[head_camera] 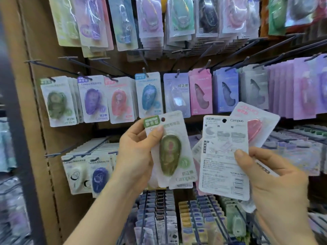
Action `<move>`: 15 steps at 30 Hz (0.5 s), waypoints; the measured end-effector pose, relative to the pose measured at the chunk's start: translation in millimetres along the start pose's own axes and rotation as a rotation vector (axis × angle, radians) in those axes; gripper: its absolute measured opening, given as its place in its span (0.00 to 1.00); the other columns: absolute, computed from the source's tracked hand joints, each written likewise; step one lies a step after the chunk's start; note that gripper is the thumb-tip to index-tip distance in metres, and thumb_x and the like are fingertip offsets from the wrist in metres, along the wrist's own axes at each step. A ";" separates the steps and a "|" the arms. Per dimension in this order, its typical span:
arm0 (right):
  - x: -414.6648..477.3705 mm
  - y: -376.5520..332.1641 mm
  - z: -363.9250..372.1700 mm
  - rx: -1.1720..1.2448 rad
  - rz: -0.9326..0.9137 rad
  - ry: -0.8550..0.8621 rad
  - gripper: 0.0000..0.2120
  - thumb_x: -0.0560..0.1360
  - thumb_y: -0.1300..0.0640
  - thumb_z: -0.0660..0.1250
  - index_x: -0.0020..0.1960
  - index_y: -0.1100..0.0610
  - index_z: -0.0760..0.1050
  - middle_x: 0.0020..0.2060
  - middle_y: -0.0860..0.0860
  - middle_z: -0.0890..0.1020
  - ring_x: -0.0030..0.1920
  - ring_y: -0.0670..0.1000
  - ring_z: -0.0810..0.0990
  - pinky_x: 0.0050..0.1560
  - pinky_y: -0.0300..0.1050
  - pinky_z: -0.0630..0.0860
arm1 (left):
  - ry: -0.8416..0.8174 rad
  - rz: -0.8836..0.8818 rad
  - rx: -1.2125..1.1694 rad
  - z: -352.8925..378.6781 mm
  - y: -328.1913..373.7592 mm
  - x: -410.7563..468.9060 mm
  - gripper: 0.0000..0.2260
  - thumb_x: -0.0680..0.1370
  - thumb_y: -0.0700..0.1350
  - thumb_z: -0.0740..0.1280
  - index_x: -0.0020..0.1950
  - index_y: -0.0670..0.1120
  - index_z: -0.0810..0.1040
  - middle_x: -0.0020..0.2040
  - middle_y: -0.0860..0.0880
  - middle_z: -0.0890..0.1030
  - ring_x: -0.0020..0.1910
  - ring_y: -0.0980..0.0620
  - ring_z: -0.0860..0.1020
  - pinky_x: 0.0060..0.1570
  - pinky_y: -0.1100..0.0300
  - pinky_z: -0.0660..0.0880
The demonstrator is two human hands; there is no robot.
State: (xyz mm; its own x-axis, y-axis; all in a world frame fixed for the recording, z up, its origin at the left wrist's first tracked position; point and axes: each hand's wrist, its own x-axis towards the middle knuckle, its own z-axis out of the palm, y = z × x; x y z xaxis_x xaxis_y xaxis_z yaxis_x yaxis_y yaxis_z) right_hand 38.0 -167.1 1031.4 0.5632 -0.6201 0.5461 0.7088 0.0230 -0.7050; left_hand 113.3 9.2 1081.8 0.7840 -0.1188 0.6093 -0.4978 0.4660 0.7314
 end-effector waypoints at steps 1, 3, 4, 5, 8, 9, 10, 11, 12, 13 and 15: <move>-3.4 2.9 3.7 0.000 0.011 -0.007 0.05 0.61 0.55 0.73 0.30 0.44 0.83 0.28 0.46 0.84 0.28 0.46 0.82 0.28 0.39 0.80 | 0.012 0.013 0.047 3.9 -3.1 -1.3 0.07 0.75 0.36 0.67 0.51 0.43 0.80 0.44 0.44 0.86 0.40 0.48 0.84 0.36 0.56 0.81; -9.7 8.8 9.7 0.002 0.023 -0.006 0.05 0.61 0.55 0.73 0.31 0.44 0.83 0.28 0.46 0.84 0.28 0.46 0.82 0.28 0.40 0.80 | 0.061 0.047 0.132 10.9 -7.2 -4.7 0.05 0.78 0.37 0.67 0.51 0.45 0.80 0.44 0.44 0.86 0.40 0.47 0.84 0.37 0.53 0.82; -12.1 11.3 11.9 -0.001 0.018 -0.001 0.06 0.61 0.55 0.73 0.31 0.44 0.83 0.28 0.46 0.84 0.28 0.45 0.82 0.28 0.39 0.79 | 0.086 0.063 0.154 13.2 -7.9 -5.9 0.06 0.78 0.38 0.67 0.52 0.47 0.80 0.43 0.44 0.86 0.41 0.46 0.84 0.39 0.52 0.83; -14.1 13.2 13.1 -0.012 0.009 0.002 0.05 0.61 0.55 0.73 0.31 0.44 0.83 0.28 0.45 0.84 0.29 0.45 0.82 0.29 0.38 0.79 | 0.109 0.077 0.165 13.9 -9.2 -6.8 0.08 0.78 0.38 0.67 0.53 0.50 0.79 0.43 0.44 0.86 0.41 0.45 0.84 0.40 0.50 0.83; -17.0 16.0 15.7 -0.053 -0.027 0.011 0.04 0.61 0.53 0.73 0.32 0.43 0.83 0.30 0.44 0.84 0.31 0.44 0.83 0.31 0.38 0.80 | 0.133 0.102 0.202 12.4 -9.9 -8.4 0.15 0.79 0.40 0.67 0.56 0.61 0.76 0.41 0.41 0.85 0.42 0.39 0.83 0.43 0.41 0.81; -17.6 16.6 16.5 -0.063 -0.036 0.014 0.04 0.61 0.52 0.73 0.33 0.43 0.83 0.30 0.44 0.84 0.31 0.44 0.83 0.31 0.38 0.80 | 0.132 0.106 0.213 12.0 -10.3 -8.6 0.15 0.79 0.40 0.67 0.55 0.62 0.76 0.40 0.38 0.84 0.41 0.38 0.82 0.43 0.39 0.80; -18.4 17.2 17.3 -0.065 -0.041 0.015 0.04 0.62 0.52 0.73 0.33 0.43 0.83 0.30 0.44 0.84 0.31 0.44 0.83 0.31 0.38 0.80 | 0.129 0.104 0.213 12.2 -9.8 -9.2 0.14 0.79 0.40 0.66 0.53 0.62 0.77 0.39 0.35 0.82 0.39 0.38 0.80 0.42 0.38 0.79; -19.1 17.3 18.6 -0.058 -0.042 0.014 0.04 0.62 0.52 0.73 0.33 0.43 0.83 0.30 0.44 0.84 0.30 0.43 0.83 0.30 0.37 0.79 | 0.125 0.094 0.206 12.0 -10.0 -8.6 0.13 0.80 0.40 0.66 0.52 0.60 0.79 0.40 0.34 0.81 0.38 0.38 0.79 0.41 0.39 0.78; -19.9 17.5 19.9 -0.050 -0.040 0.015 0.04 0.62 0.53 0.73 0.32 0.44 0.83 0.30 0.44 0.84 0.30 0.43 0.82 0.30 0.37 0.79 | 0.117 0.075 0.198 12.0 -9.6 -8.2 0.12 0.80 0.40 0.65 0.50 0.58 0.81 0.41 0.35 0.82 0.38 0.39 0.79 0.43 0.40 0.78; -20.8 18.0 21.0 -0.043 -0.037 0.020 0.04 0.62 0.53 0.73 0.32 0.44 0.83 0.29 0.44 0.84 0.30 0.43 0.82 0.30 0.37 0.79 | 0.110 0.049 0.193 9.9 -10.8 -7.4 0.12 0.81 0.40 0.64 0.50 0.56 0.82 0.43 0.38 0.84 0.41 0.39 0.81 0.46 0.42 0.78; -22.1 20.0 23.1 -0.029 -0.024 0.035 0.03 0.61 0.52 0.73 0.32 0.44 0.83 0.30 0.45 0.84 0.30 0.44 0.82 0.30 0.38 0.80 | 0.070 -0.026 0.185 4.6 -12.7 -6.8 0.11 0.81 0.41 0.64 0.52 0.55 0.83 0.48 0.43 0.85 0.49 0.40 0.83 0.54 0.41 0.79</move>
State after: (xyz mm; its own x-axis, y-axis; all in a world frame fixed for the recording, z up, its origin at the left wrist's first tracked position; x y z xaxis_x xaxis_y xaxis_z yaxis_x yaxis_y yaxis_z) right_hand 49.6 -134.8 1015.7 0.5310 -0.6471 0.5471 0.7091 -0.0141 -0.7050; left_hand 112.6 0.1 1069.8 0.8184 -0.0644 0.5710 -0.5313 0.2938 0.7946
